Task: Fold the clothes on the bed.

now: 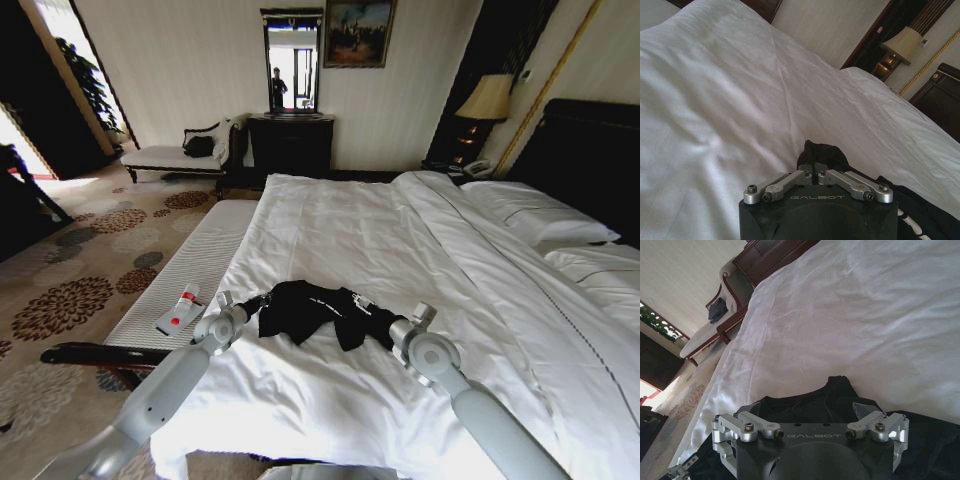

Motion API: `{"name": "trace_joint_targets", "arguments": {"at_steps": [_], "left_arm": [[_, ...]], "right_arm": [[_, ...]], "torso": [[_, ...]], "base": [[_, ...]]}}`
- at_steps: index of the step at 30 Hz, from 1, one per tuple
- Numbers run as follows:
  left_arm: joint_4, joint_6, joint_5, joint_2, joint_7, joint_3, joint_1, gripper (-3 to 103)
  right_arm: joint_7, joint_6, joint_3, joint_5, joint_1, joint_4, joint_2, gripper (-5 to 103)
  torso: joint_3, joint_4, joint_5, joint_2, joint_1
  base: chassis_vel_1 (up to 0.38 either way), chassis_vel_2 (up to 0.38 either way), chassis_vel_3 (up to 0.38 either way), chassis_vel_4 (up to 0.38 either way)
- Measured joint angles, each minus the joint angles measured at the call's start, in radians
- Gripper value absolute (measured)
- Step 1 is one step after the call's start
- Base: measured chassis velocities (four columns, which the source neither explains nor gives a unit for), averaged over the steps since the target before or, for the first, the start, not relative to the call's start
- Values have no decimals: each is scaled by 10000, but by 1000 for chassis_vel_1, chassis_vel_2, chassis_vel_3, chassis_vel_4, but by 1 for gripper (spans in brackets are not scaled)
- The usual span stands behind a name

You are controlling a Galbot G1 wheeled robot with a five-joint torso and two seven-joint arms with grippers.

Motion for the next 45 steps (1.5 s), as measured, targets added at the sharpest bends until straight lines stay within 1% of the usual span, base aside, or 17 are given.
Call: {"name": "trace_joint_targets", "arguments": {"at_steps": [4,9,18,21,23,24,26,27,30,32,34,35,37,41,42,43,45], "left_arm": [[-70,-1,-3,96,-5,-48,94,0],[-115,-1,-7,159,-5,-64,214,0],[-114,-21,27,103,-4,-20,256,0],[-85,-24,20,112,0,13,185,0],[-30,-29,14,124,9,49,87,0],[-18,-31,9,127,10,54,63,0],[-10,-32,-1,129,12,55,50,0],[-3,-32,-1,132,22,55,50,0],[4,-32,20,132,55,42,80,0],[24,-35,43,128,83,-14,157,0],[29,-37,53,127,91,-27,180,0],[39,-54,83,120,110,-63,239,0],[40,-60,97,116,117,-74,263,0],[25,-69,123,116,129,-94,317,0],[12,-71,124,124,130,-98,318,0],[-3,-72,122,137,130,-112,318,0],[-11,-74,120,142,130,-129,320,0]], "right_arm": [[-152,-146,-1003,-428,892,-889,-130,100],[-156,-522,-1581,-652,1503,-1560,-14,100],[-254,-523,-1959,-977,2061,-2159,138,100],[-314,-504,-1965,-1012,2110,-2230,136,97],[-339,-501,-1962,-1042,2099,-2230,117,102],[-340,-511,-1963,-1070,2077,-2213,108,99],[-337,-552,-1980,-1124,2047,-2193,94,99],[-290,-598,-1999,-1182,2012,-2172,80,89],[-190,-676,-2003,-1197,1938,-2101,52,84],[-139,-730,-1998,-1197,1822,-1983,17,73],[-131,-743,-1997,-1202,1800,-1963,12,73],[-121,-763,-2027,-1273,1751,-1951,9,62],[-122,-764,-2055,-1333,1734,-1964,12,62],[-130,-753,-2094,-1564,1654,-2000,45,40],[-129,-748,-2092,-1577,1638,-1965,44,40],[-124,-737,-2081,-1591,1623,-1913,35,35],[-114,-727,-2066,-1607,1615,-1889,26,30]], "torso": [[0,1,0,0,0],[0,-3,1,0,1],[0,-1,0,0,0],[0,-2,1,-1,1],[0,-2,0,0,1],[0,-1,1,0,0],[0,-2,0,-1,0],[0,-1,1,0,0],[0,-1,0,0,0],[0,-2,0,0,0],[0,-2,0,0,0],[0,-1,0,0,0],[0,0,0,0,0],[0,0,0,0,0],[0,0,0,0,0],[0,-2,1,0,0],[0,-2,0,0,0]], "base": [[0,0,0,0],[0,0,0,0],[0,0,0,0],[0,0,0,0],[0,0,0,0],[0,0,0,0],[0,0,0,0],[0,0,0,0],[0,0,0,0],[0,0,0,0],[0,0,0,0],[0,0,0,0],[0,0,0,0],[0,0,0,0],[0,0,0,0],[0,0,0,0],[0,0,0,0]]}}
